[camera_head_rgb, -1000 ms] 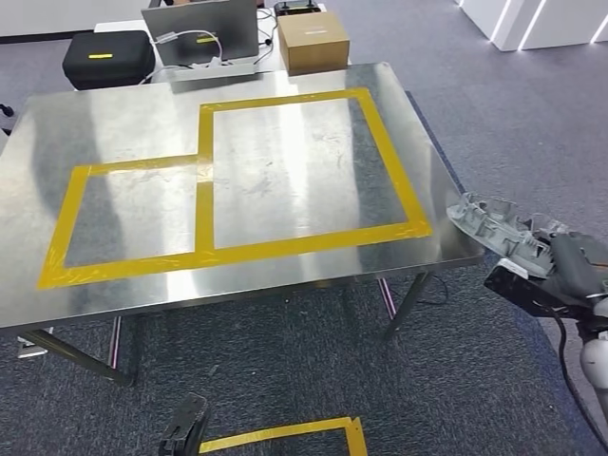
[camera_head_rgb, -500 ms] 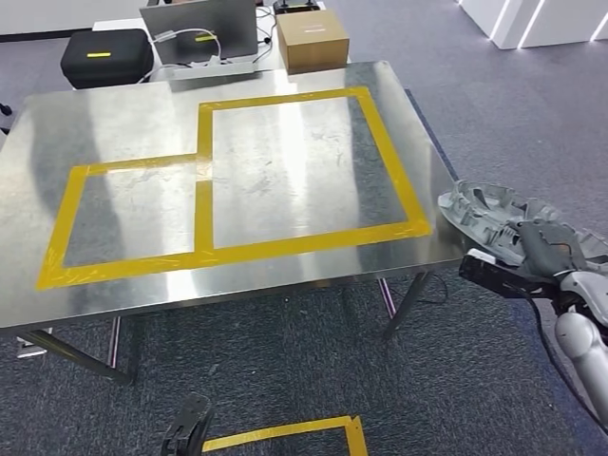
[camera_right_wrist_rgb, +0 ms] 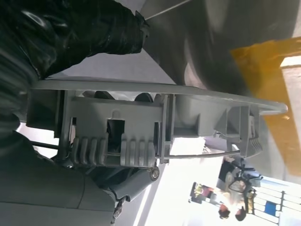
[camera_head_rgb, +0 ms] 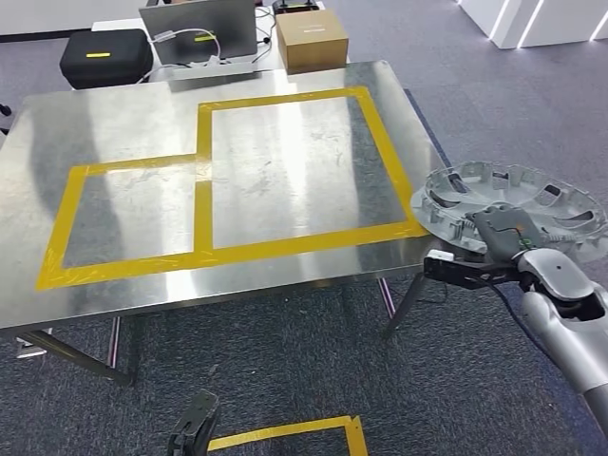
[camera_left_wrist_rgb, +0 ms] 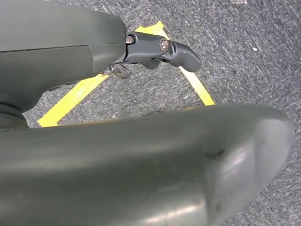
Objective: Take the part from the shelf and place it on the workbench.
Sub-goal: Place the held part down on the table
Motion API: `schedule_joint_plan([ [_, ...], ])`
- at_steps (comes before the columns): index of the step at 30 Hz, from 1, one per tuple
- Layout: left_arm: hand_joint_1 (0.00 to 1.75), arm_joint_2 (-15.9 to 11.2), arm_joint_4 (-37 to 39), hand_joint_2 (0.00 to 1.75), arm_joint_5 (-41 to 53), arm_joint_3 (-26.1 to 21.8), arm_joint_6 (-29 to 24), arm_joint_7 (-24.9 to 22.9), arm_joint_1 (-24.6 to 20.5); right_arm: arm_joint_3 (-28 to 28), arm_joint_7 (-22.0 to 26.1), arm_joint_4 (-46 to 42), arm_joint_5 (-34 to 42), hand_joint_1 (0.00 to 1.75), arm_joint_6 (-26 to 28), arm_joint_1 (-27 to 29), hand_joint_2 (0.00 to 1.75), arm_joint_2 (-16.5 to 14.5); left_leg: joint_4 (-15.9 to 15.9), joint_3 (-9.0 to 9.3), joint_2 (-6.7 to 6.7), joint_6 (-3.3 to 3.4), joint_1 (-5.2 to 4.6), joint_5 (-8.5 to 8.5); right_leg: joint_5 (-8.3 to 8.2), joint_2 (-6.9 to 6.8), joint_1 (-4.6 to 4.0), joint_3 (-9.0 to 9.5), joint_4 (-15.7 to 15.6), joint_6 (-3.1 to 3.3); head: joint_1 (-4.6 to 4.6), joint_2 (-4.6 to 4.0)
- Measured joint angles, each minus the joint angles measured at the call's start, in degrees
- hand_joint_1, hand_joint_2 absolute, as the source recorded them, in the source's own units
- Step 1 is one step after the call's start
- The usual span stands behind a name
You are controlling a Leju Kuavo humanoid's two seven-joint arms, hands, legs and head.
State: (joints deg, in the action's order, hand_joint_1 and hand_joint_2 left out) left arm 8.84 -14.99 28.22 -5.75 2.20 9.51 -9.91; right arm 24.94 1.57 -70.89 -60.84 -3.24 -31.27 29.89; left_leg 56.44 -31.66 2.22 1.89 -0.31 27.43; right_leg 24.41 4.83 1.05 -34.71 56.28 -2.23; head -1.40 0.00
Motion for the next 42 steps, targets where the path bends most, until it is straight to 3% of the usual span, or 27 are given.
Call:
schedule_joint_plan([
  [10,0.0,0.4,-0.2,0.0,-0.8,2.6,0.0,-1.0,-0.5,11.8,0.5,8.2,-2.5,1.75,-0.7,-8.3,1.75,-4.9,0.0,0.11,-0.04,-0.08,0.0,-0.06,-0.05,0.03,-0.01,0.02,0.0,0.02,-0.01,0.0],
  [22,0.0,0.4,-0.2,0.0,-1.3,3.9,-0.1,-1.1,-0.6,18.9,4.7,11.0,-2.9,1.75,0.7,-12.6,1.75,-8.9,0.0,0.14,-0.07,-0.1,0.0,-0.08,-0.12,0.11,0.0,0.03,0.0,0.09,-0.01,0.0],
  [28,0.0,0.5,-0.2,0.0,-1.4,4.8,-0.1,-1.2,-0.7,22.7,7.3,10.5,-2.2,1.75,5.0,-13.4,1.75,-10.8,0.0,0.1,-0.02,-0.14,0.04,-0.1,-0.12,0.02,-0.02,-0.01,0.0,0.11,-0.01,0.0],
  [42,0.0,0.5,-0.2,0.0,-1.5,5.8,-0.5,-1.4,-0.8,25.9,7.6,8.5,-1.5,1.75,8.2,-13.5,1.75,-12.0,0.0,0.02,0.02,-0.14,-0.02,-0.1,-0.11,-0.02,0.01,-0.05,0.0,0.11,-0.01,0.0],
])
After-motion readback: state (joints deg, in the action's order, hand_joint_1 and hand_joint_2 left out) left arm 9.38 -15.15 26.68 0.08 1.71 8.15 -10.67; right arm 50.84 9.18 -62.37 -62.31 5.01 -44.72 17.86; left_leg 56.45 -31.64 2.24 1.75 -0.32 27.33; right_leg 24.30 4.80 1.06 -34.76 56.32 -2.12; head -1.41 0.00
